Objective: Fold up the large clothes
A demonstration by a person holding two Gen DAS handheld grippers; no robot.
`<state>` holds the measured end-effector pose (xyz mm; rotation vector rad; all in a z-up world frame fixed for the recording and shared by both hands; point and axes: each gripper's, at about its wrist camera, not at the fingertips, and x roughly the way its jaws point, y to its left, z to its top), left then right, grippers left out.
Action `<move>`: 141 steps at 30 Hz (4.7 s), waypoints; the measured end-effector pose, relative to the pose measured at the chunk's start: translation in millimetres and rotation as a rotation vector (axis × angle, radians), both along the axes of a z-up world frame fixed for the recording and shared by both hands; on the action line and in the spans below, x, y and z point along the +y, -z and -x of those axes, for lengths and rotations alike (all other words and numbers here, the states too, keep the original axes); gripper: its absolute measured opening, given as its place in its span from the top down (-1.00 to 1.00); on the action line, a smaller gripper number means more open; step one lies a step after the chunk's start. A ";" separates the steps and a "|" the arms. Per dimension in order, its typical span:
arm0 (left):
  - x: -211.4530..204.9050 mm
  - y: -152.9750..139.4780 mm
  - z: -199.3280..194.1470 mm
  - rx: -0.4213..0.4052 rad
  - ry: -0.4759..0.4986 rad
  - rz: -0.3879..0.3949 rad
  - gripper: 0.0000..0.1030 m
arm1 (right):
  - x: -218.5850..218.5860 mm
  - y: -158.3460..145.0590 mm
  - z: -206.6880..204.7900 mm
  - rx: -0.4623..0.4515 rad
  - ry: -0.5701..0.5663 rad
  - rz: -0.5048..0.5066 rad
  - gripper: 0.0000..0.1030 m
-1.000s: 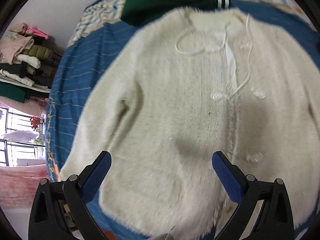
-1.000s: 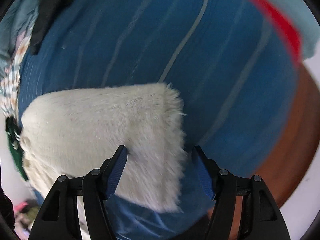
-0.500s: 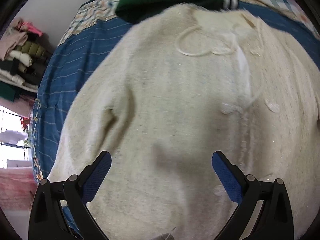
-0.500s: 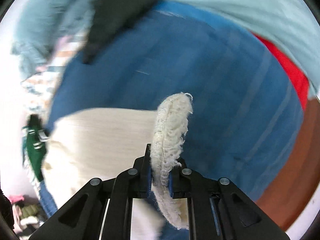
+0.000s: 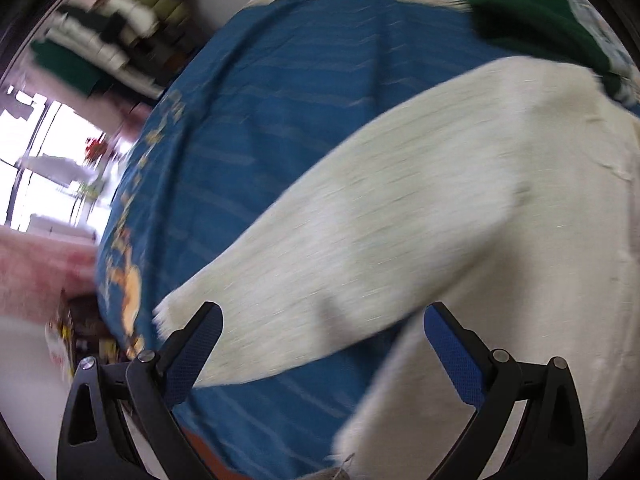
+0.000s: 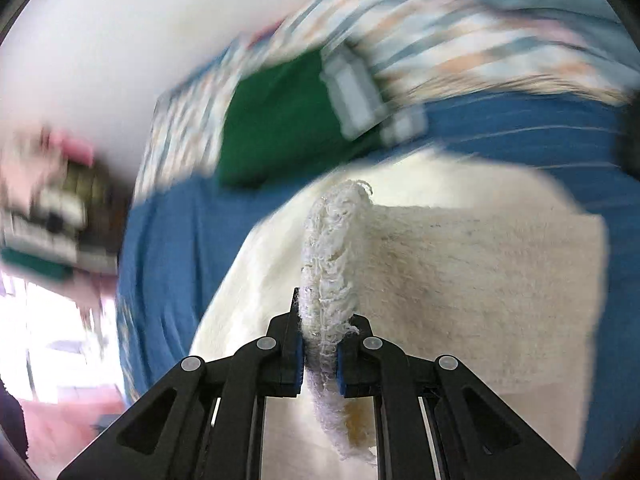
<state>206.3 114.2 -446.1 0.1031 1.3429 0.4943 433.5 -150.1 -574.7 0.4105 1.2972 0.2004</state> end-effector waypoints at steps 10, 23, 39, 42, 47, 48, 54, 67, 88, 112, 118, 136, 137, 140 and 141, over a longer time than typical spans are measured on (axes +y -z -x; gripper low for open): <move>92.4 14.0 57.0 0.057 -0.220 0.052 -1.00 | 93.0 105.0 -24.9 0.175 -0.147 -0.049 -0.02; 212.1 107.3 100.7 -0.230 -0.847 0.724 -0.58 | -25.7 62.2 80.0 0.251 0.065 0.092 -0.18; 319.2 54.4 -21.6 -0.459 -0.584 0.445 0.74 | 111.0 141.6 13.0 0.321 0.002 0.017 0.50; 310.4 66.6 -34.9 -0.427 -0.589 0.520 0.63 | 114.5 133.3 7.7 0.339 -0.020 0.016 0.50; 295.4 114.5 -36.9 -0.347 -0.641 0.704 0.50 | 87.2 106.1 31.6 0.318 -0.013 -0.033 -0.26; 289.9 116.7 -33.5 -0.355 -0.660 0.712 0.50 | 77.9 98.7 40.0 0.300 0.000 -0.008 -0.46; 279.4 75.8 -42.0 -0.439 -0.628 0.480 0.79 | 49.7 67.5 65.6 0.216 0.041 0.567 -0.51; 148.5 -63.8 -61.6 -0.490 -0.125 0.051 0.84 | 13.7 80.0 67.8 0.189 0.126 0.571 -0.60; -303.2 32.6 -116.8 -0.167 0.472 0.479 0.82 | -267.1 81.2 157.9 0.264 0.457 0.293 -0.60; -164.3 18.3 -26.3 -0.082 0.219 0.240 -0.88 | -265.1 41.2 85.9 0.158 0.285 -0.114 -0.60; -99.0 54.0 -25.9 -0.023 0.091 0.048 -0.88 | -247.1 57.2 79.5 0.233 0.166 0.162 -0.60; -64.0 104.4 -80.5 -0.046 0.048 0.050 -1.00 | -266.7 142.4 78.2 0.315 0.261 0.074 0.65; -62.4 104.8 -79.7 -0.050 0.038 0.062 -1.00 | -273.5 140.4 84.0 0.325 0.275 0.045 0.62; -57.9 108.6 -78.7 -0.067 0.016 0.111 -1.00 | -289.7 133.4 89.9 0.391 0.314 -0.063 0.39; -56.6 110.3 -78.2 -0.076 0.016 0.127 -1.00 | -295.6 124.6 97.0 0.410 0.342 -0.057 0.14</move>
